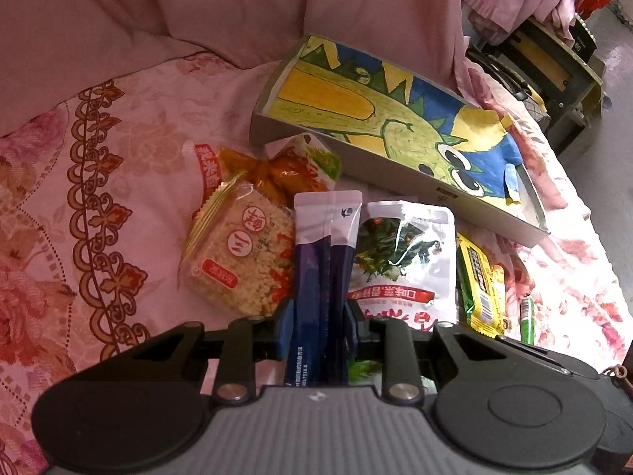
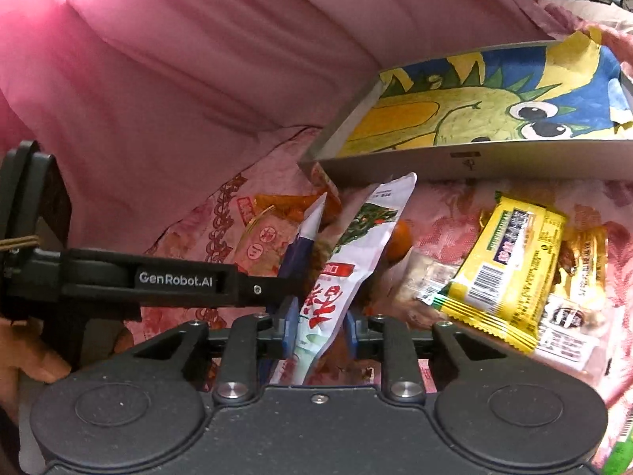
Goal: Organize snacks
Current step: 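Grasp the dark blue stick sachet with left tool while right tool grasps white seaweed packet, then lift both held packets up and carry them over the picture box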
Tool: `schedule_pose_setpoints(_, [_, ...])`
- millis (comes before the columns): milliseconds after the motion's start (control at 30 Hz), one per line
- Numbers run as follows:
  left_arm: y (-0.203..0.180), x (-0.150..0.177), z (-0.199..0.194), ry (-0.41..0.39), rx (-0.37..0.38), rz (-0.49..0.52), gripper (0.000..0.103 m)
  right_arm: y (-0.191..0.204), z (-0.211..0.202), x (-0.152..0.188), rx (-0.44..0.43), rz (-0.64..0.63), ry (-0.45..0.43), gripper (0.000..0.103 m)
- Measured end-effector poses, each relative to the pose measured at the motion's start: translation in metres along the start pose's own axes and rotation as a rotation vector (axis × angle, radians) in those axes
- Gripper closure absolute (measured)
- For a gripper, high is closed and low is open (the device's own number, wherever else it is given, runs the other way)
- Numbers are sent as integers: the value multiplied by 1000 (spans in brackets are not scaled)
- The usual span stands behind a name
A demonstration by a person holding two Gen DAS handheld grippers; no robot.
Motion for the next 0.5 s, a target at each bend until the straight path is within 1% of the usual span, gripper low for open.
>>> schedule_pose_setpoints(33, [0, 0, 0, 0, 0, 1, 73, 0, 0, 0, -2, -1, 0, 76])
schedule_pose_setpoints(267, [-2, 0, -2, -3, -3, 0, 75, 7, -2, 1, 0, -5, 8, 90])
schedule_pose_setpoints(500, [-3, -1, -8, -17, 12, -7, 75, 14, -8, 2, 13, -36, -6, 94])
Point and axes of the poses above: each gripper's, at about its wrist camera, not at the fingertips, and z roughly the way its jaws point, y to its left, x to its underside, the point moved 7 cm from there along z, roughly the way its jaws point, and after that the axes turned 5 degrees about -z, right-handed, at the moved point
